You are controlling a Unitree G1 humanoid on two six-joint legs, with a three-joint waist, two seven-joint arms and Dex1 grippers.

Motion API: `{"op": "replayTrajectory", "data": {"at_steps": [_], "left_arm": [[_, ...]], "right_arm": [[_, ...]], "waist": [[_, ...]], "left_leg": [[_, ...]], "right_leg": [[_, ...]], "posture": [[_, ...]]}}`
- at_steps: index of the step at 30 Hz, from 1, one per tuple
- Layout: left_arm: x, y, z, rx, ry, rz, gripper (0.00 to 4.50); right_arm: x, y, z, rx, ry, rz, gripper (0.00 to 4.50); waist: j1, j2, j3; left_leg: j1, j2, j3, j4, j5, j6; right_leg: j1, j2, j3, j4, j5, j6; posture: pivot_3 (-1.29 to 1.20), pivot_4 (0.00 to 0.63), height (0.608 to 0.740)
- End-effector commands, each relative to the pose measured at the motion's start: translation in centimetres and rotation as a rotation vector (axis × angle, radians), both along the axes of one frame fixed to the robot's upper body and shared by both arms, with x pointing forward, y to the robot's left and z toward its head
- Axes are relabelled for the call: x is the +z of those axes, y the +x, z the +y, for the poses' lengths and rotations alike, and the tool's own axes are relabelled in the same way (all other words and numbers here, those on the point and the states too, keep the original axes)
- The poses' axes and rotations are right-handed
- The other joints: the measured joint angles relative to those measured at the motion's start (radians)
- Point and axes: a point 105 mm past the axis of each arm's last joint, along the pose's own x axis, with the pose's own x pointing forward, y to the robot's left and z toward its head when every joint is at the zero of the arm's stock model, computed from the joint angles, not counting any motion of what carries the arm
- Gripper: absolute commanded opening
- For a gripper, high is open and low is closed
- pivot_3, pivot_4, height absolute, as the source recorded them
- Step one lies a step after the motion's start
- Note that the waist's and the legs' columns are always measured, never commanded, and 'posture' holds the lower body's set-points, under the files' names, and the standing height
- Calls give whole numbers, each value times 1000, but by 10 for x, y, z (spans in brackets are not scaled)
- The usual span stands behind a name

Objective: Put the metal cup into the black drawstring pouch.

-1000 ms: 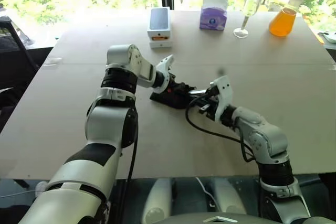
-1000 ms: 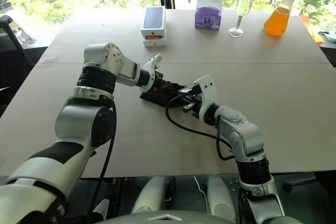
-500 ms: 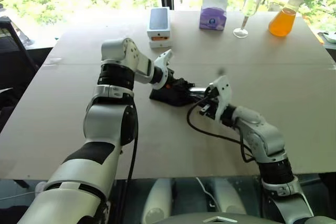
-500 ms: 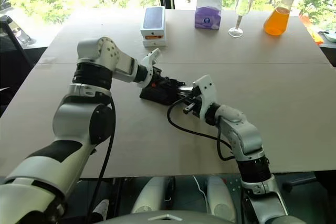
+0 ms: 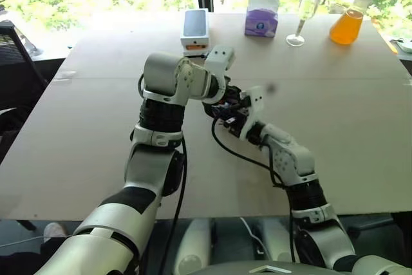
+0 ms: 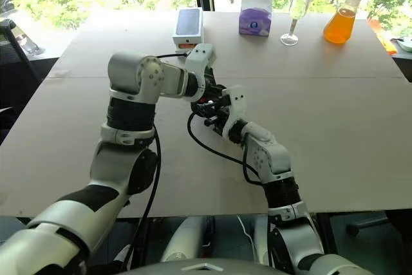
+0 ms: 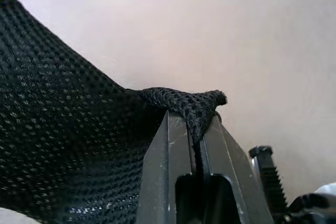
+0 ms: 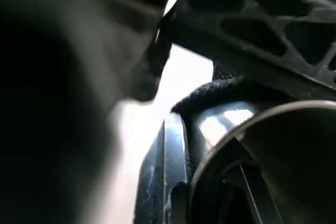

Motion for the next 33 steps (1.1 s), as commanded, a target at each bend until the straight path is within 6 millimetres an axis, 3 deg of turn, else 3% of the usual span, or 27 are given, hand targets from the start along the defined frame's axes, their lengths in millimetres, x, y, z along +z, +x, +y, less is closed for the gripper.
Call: {"op": "replayTrajectory", "data": {"at_steps": [1,7,11,15,19,24,29,33], "left_arm": [[-8,-8,-14,-17,-101,97,0],[-1,-3,-21,36,-230,144,0],[1,1,-17,103,-275,164,0],[-2,8,-2,192,-300,190,0],[5,7,-8,166,-356,214,0],[14,-2,-26,46,-364,197,0],[17,-5,-34,15,-405,224,0],[28,-7,-39,-6,-486,235,0]], "right_arm": [[43,12,-7,-84,166,-136,44],[36,30,-7,-235,202,-207,44],[41,34,-7,-361,66,-388,44],[34,30,-2,-376,-104,-531,44],[25,35,-2,-390,-278,-645,44],[21,31,14,-262,-380,-780,44],[29,28,25,-196,-378,-849,44],[23,18,39,-94,-459,-967,44]], "waist": [[3,0,0],[0,0,0],[-5,0,0],[-23,0,0],[-24,0,0],[-21,0,0],[-25,0,0],[-26,0,0]], "left_leg": [[0,0,0,0,0,0],[0,0,0,0,0,0],[0,0,0,-1,0,-1],[0,0,1,-1,1,-2],[1,0,1,-1,1,-2],[0,0,1,-1,1,-2],[1,0,1,-1,2,-3],[1,0,1,-1,2,-3]], "right_leg": [[0,0,0,0,0,0],[0,0,0,0,0,0],[-1,0,0,1,0,0],[-1,0,1,2,0,0],[-2,0,1,2,0,0],[-1,-1,1,2,0,0],[-1,-1,1,2,0,0],[-2,-1,1,2,0,0]], "posture": [[0,150,740],[0,150,740],[0,150,740],[0,150,740],[0,150,740],[0,150,740],[0,150,740],[0,150,740]]}}
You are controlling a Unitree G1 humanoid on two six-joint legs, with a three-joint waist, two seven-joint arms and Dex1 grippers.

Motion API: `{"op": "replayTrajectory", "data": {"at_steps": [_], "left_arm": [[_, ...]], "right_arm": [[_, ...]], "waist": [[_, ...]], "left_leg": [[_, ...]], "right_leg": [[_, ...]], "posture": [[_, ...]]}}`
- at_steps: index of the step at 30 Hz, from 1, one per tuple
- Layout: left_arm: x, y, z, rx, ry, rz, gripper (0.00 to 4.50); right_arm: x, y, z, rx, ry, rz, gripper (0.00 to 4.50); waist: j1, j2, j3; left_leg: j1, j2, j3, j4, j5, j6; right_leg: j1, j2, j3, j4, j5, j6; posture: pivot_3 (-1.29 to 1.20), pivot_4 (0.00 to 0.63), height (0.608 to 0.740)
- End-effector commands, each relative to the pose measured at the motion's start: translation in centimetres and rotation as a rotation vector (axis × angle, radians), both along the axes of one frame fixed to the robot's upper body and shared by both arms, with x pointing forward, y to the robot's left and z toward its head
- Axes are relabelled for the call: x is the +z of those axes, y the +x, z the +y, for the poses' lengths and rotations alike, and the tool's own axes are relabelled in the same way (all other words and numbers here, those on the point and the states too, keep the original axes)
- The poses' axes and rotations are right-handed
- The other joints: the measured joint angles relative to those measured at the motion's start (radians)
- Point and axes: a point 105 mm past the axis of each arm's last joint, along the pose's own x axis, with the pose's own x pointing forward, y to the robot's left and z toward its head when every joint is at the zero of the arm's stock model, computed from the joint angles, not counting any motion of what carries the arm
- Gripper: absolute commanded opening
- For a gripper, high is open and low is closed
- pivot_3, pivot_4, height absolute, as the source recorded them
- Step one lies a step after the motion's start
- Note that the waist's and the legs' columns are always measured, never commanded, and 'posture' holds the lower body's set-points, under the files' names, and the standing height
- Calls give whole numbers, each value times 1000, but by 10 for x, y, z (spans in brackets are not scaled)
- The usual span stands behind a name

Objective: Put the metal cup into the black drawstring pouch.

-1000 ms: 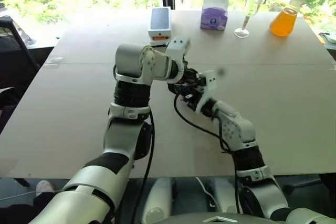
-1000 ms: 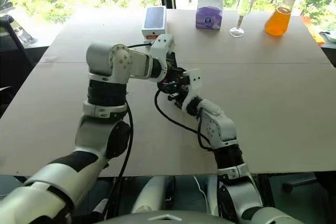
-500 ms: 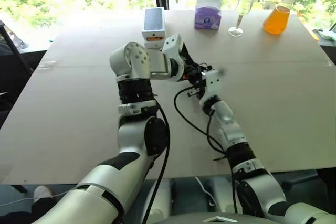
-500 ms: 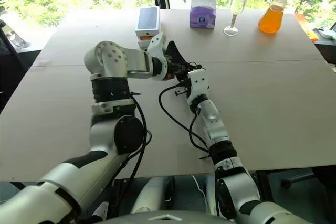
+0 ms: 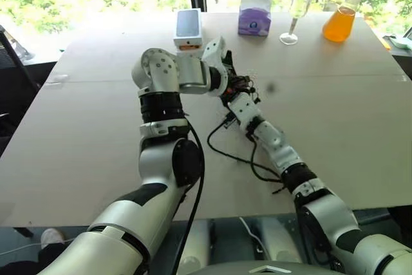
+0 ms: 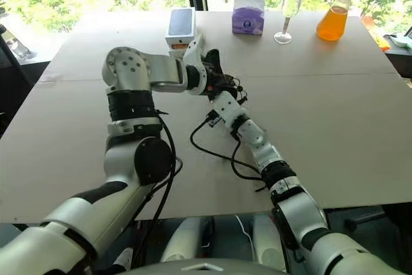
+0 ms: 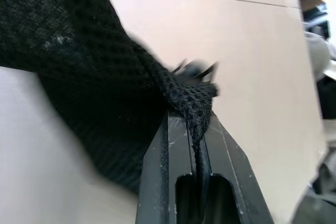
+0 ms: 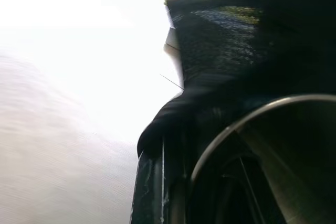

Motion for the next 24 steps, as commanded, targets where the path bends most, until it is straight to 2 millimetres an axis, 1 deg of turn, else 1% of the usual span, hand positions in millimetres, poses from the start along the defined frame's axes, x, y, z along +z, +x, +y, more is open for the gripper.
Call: {"op": "replayTrajectory", "data": {"at_steps": [1,2,5,7,10,11,12,13,14,15,17,19,20,22,24], "left_arm": [[9,-13,-25,-115,-77,13,0],[10,-14,-24,-113,-74,9,0],[8,-16,-22,-120,-38,-18,0],[5,-20,-22,-133,-16,-39,0],[-4,-23,-22,-121,-3,-33,0],[-4,-23,-23,-118,-17,-27,0],[-4,-24,-24,-117,-29,-24,0],[-4,-25,-24,-115,-36,-22,0],[-4,-25,-26,-113,-48,-18,0],[-4,-26,-27,-111,-53,-14,0],[-3,-26,-31,-109,-75,5,0],[-2,-26,-34,-107,-93,23,0],[0,-27,-36,-113,-105,28,0],[5,-32,-45,-148,-158,34,0],[4,-36,-47,-162,-171,37,0]], "right_arm": [[34,-22,39,182,-69,-211,44],[35,-22,40,192,-37,-184,44],[41,0,30,114,176,38,44],[46,8,23,97,247,96,44],[53,-8,38,156,80,-96,44],[57,-1,34,109,135,-66,44],[62,14,21,23,233,-1,44],[65,24,11,-35,303,48,44],[66,23,12,-20,254,10,44],[66,17,18,19,182,-48,44],[60,-2,37,109,65,-147,44],[56,-7,42,122,45,-168,44],[56,-3,39,101,87,-131,44],[62,9,27,54,215,-37,44],[69,10,23,63,276,-17,44]], "waist": [[1,0,0],[2,0,0],[0,0,0],[-1,0,0],[7,0,0],[10,-1,0],[10,-1,0],[9,-1,0],[7,-1,0],[5,-1,0],[9,-1,0],[8,-1,0],[7,-1,0],[1,-2,0],[1,-2,0]], "left_leg": [[0,0,0,0,0,0],[0,0,0,0,0,0],[0,0,0,0,0,0],[0,1,0,0,0,-1],[0,1,-1,0,1,-2],[0,0,-1,0,1,-1],[0,0,-1,0,1,-1],[0,0,-1,1,1,-1],[0,0,-1,1,1,-1],[0,0,-1,1,1,-1],[0,0,-1,0,1,-2],[0,0,-2,0,1,-1],[0,0,-1,1,1,-1],[0,0,-1,0,1,-1],[0,1,-1,0,1,-2]], "right_leg": [[0,0,0,0,0,0],[0,0,0,0,0,0],[0,0,0,0,0,0],[0,0,0,0,0,0],[0,0,0,0,0,0],[0,-1,-1,0,0,0],[0,-1,-1,0,0,0],[0,-2,-1,0,0,0],[0,-2,-1,0,0,0],[0,-1,-1,0,0,0],[0,-1,-1,0,0,0],[1,-1,-2,0,0,0],[1,-1,-1,0,0,0],[1,-1,-1,0,0,0],[0,0,-1,0,0,0]], "posture": [[0,150,740],[0,150,740],[0,150,740],[0,150,740],[0,150,740],[0,150,740],[0,150,740],[0,150,740],[0,150,740],[0,150,740],[0,150,740],[0,150,740],[0,150,740],[0,150,740],[0,150,740]]}}
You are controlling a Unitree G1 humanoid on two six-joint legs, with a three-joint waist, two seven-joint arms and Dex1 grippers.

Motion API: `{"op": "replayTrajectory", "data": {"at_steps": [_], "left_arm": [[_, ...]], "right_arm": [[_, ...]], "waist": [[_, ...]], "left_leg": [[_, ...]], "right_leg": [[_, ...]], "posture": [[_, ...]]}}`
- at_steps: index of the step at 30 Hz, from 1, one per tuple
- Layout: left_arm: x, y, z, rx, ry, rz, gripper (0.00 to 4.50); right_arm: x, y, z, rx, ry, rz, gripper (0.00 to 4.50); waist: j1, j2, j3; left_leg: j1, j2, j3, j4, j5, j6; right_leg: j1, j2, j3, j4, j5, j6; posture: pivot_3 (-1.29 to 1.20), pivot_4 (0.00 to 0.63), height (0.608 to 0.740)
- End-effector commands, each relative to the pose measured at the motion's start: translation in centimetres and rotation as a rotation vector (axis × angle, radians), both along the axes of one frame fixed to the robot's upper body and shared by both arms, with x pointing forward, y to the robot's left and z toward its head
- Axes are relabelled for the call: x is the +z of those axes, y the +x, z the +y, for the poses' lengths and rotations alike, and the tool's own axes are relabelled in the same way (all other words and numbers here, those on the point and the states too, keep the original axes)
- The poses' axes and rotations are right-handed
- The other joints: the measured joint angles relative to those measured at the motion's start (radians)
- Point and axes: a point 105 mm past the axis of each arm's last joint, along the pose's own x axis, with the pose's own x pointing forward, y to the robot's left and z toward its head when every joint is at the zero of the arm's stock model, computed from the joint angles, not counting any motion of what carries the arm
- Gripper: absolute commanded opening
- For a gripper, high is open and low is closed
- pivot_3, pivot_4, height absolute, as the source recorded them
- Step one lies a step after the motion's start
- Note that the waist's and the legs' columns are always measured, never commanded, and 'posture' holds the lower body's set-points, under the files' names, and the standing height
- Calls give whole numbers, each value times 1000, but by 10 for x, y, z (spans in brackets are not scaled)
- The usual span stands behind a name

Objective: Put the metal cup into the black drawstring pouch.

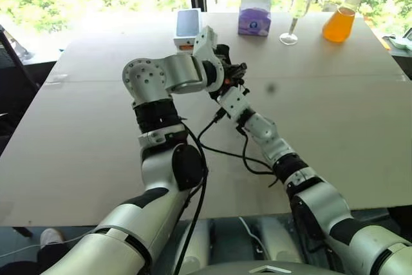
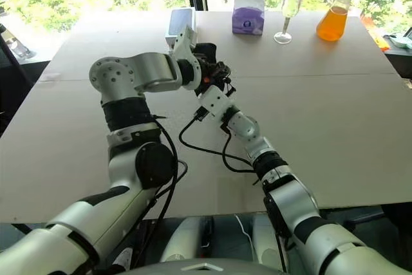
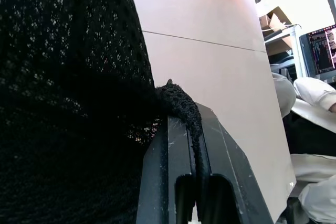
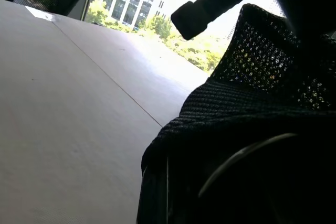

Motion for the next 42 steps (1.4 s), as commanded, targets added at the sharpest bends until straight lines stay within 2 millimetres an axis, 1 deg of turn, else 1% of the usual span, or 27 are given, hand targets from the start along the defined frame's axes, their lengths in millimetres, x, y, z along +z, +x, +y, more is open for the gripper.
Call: {"op": "replayTrajectory", "data": {"at_steps": [1,3,5,7,10,11,13,15,18,21,23,25,27,29,31,32,34,37,39,41,42], "left_arm": [[-18,-31,-51,-257,-18,72,0],[-27,-21,-35,-180,-10,125,0],[-29,-13,-20,-113,-46,171,0],[-29,-13,-17,-106,-85,179,0],[-36,-19,-19,-115,-101,188,0],[-37,-22,-23,-120,-117,197,0],[-37,-26,-33,-142,-140,207,0],[-31,-28,-42,-160,-155,209,0],[-18,-28,-48,-171,-210,206,0],[-23,-27,-43,-144,-230,236,0],[-26,-26,-40,-119,-250,260,0],[-22,-23,-34,-74,-313,290,0],[-15,-20,-27,-24,-389,325,0],[-7,-20,-20,4,-429,338,0],[-5,-23,-10,35,-434,342,0],[-6,-25,-4,48,-420,343,0],[-10,-29,2,71,-391,343,0],[-18,-31,3,103,-391,373,0],[-21,-32,-2,121,-419,412,0],[-22,-39,-6,127,-422,407,0],[-22,-41,-5,141,-427,403,0]], "right_arm": [[50,2,9,45,199,-14,44],[55,-2,10,72,286,30,44],[57,2,2,43,395,94,44],[59,8,-9,-4,489,146,44],[57,8,-12,-27,502,163,44],[55,6,-9,-30,470,153,44],[48,-3,5,3,307,88,44],[38,-10,17,38,169,54,44],[24,-16,25,77,-11,-11,44],[11,-27,30,157,-130,-51,44],[4,-33,33,207,-172,-50,44],[-8,-42,33,261,-286,-92,44],[-17,-53,34,338,-348,-101,44],[-16,-60,34,397,-334,-67,44],[-12,-67,32,457,-290,-12,44],[-5,-68,30,479,-236,31,44],[10,-63,26,468,-131,78,44],[15,-58,26,451,-85,114,44],[9,-55,29,424,-118,110,44],[11,-48,29,385,-66,148,44],[14,-43,27,359,-26,173,44]], "waist": [[1,0,0],[1,0,0],[4,0,0],[9,0,0],[13,-1,0],[11,-1,0],[7,-1,0],[7,-1,0],[8,-1,0],[9,-1,0],[9,-1,0],[9,-1,0],[5,-1,0],[3,-1,0],[10,-2,0],[12,-2,0],[17,-2,0],[28,-2,0],[32,-2,0],[32,-2,0],[30,-2,0]], "left_leg": [[0,0,0,0,0,0],[0,0,0,0,0,0],[0,0,0,0,0,0],[0,-1,0,0,0,0],[-1,-1,-2,1,0,0],[-1,-1,-2,1,0,0],[-1,-1,-1,0,0,0],[-1,0,-1,0,0,0],[-1,-1,0,0,0,0],[-1,-1,0,1,0,0],[-1,-1,-1,1,0,0],[-1,-1,-1,1,0,0],[-1,-1,0,1,0,0],[-1,0,0,0,0,0],[0,0,-1,0,0,0],[0,0,-1,1,0,0],[0,-1,-1,1,0,0],[0,-1,-2,2,0,0],[0,-1,-2,2,0,0],[0,-1,-2,2,0,0],[0,-1,-2,2,0,0]], "right_leg": [[0,0,0,0,0,0],[0,0,0,0,0,0],[0,0,0,0,0,0],[0,0,0,0,0,0],[1,-1,-2,-1,0,0],[1,-2,-1,-1,0,0],[0,-1,-1,-1,0,0],[0,-1,-1,0,0,0],[0,0,0,0,0,0],[0,0,0,-1,0,0],[0,0,-1,-1,0,0],[0,0,0,-1,0,0],[0,0,0,-1,0,0],[0,0,0,0,0,0],[0,0,0,0,0,0],[1,-1,-1,0,0,0],[2,-2,-1,-1,0,0],[1,-1,-1,-1,0,0],[2,-1,-2,0,0,0],[2,0,-2,-1,0,0],[2,0,-1,-1,0,0]], "posture": [[0,150,740],[0,150,740],[0,150,740],[0,150,740],[0,150,740],[0,150,740],[0,150,740],[0,150,740],[0,150,740],[0,150,740],[0,150,740],[0,150,740],[0,150,740],[0,150,740],[0,150,740],[0,150,740],[0,150,740],[0,150,740],[0,150,740],[0,150,740],[0,150,740]]}}
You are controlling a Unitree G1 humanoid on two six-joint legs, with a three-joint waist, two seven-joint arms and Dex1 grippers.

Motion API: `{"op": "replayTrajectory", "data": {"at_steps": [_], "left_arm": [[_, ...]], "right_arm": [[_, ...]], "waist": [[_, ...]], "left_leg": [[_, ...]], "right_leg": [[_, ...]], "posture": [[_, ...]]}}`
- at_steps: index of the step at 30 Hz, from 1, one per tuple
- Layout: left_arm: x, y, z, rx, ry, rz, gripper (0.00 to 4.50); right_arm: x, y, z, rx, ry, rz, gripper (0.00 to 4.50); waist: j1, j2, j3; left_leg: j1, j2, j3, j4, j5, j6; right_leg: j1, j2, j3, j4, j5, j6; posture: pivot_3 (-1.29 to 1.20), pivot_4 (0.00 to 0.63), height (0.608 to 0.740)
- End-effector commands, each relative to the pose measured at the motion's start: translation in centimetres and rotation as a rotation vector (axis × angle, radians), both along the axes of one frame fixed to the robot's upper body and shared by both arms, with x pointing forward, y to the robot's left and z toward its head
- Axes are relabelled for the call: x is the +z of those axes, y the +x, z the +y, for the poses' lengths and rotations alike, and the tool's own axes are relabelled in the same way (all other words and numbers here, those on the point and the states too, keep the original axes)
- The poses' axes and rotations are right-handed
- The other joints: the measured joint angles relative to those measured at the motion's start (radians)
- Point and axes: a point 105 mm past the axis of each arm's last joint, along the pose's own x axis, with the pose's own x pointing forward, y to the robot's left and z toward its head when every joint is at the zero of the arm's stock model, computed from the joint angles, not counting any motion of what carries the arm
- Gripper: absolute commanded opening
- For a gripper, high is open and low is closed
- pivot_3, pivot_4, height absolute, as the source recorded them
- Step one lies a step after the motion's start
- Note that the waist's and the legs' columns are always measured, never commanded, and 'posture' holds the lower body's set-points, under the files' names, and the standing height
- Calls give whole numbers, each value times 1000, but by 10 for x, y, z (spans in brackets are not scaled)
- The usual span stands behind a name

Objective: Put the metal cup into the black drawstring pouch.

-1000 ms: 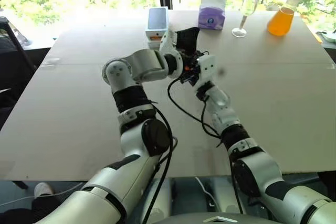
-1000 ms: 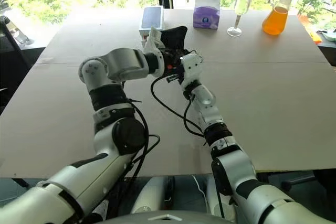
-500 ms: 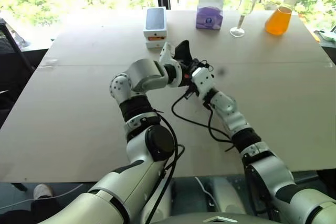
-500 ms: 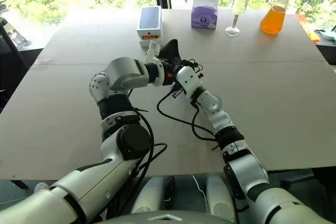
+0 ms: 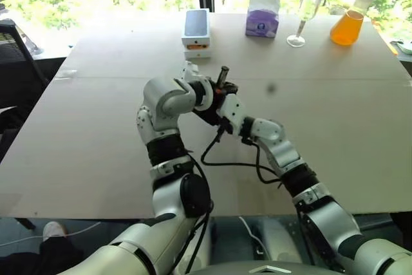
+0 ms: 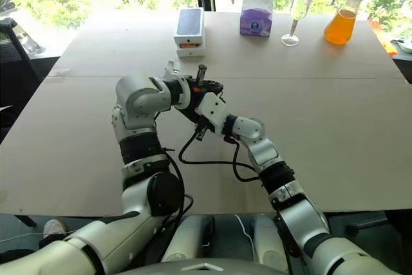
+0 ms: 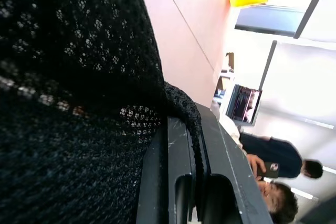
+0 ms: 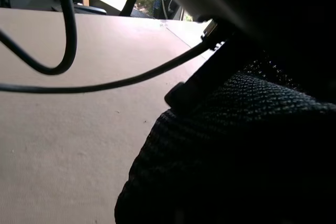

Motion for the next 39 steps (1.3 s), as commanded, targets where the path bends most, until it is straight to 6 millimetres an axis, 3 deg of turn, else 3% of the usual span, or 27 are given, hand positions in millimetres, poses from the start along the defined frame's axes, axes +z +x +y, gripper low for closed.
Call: {"op": "replayTrajectory", "data": {"at_steps": [1,5,12,17,18,19,20,22,32,39], "left_arm": [[7,-17,-25,-60,-17,-44,0],[8,-17,-19,-20,-27,-37,0],[22,-6,-22,-49,-30,-71,0],[-10,-8,-2,-84,251,-140,0],[-20,-9,2,-109,345,-154,0],[-29,-10,9,-132,465,-211,0],[-35,-10,14,-159,563,-254,0],[-34,-9,18,-180,609,-341,0],[-28,5,34,-173,667,-464,0],[-24,10,42,-150,644,-526,0]], "right_arm": [[27,9,9,-48,112,14,44],[26,18,4,-108,149,62,44],[5,7,14,-71,41,41,44],[-13,10,9,-98,-41,45,1726],[-15,10,7,-99,-59,43,2237],[-15,10,3,-97,-79,33,2421],[-13,9,1,-86,-98,20,3018],[-8,7,-3,-70,-119,10,3641],[16,-9,-37,-66,-200,20,3641],[28,-17,-59,-130,-148,79,3641]], "waist": [[-2,0,0],[1,0,0],[9,-1,0],[-5,0,0],[-6,0,0],[-5,-1,0],[-5,0,0],[-4,0,0],[-3,0,0],[-1,0,0]], "left_leg": [[0,0,0,0,0,0],[0,0,0,0,0,0],[0,-1,-1,1,0,0],[0,-1,-2,1,0,0],[1,-1,-2,0,0,0],[1,-1,-1,0,0,0],[1,-2,-2,0,0,0],[1,-2,-2,0,1,0],[1,0,-3,-1,1,-1],[1,0,-3,-1,1,-1]], "right_leg": [[0,0,0,0,0,0],[0,1,0,0,0,0],[2,1,-1,-2,0,0],[2,2,-1,-2,0,0],[2,2,-1,-1,0,0],[2,3,-1,-1,0,0],[2,3,-1,-1,0,0],[2,4,-1,-1,0,0],[2,3,-1,-2,0,-1],[2,2,-1,-2,0,-1]], "posture": [[0,150,740],[0,150,740],[0,150,740],[0,150,740],[0,150,740],[0,150,740],[0,150,740],[0,150,740],[0,150,740],[0,150,740]]}}
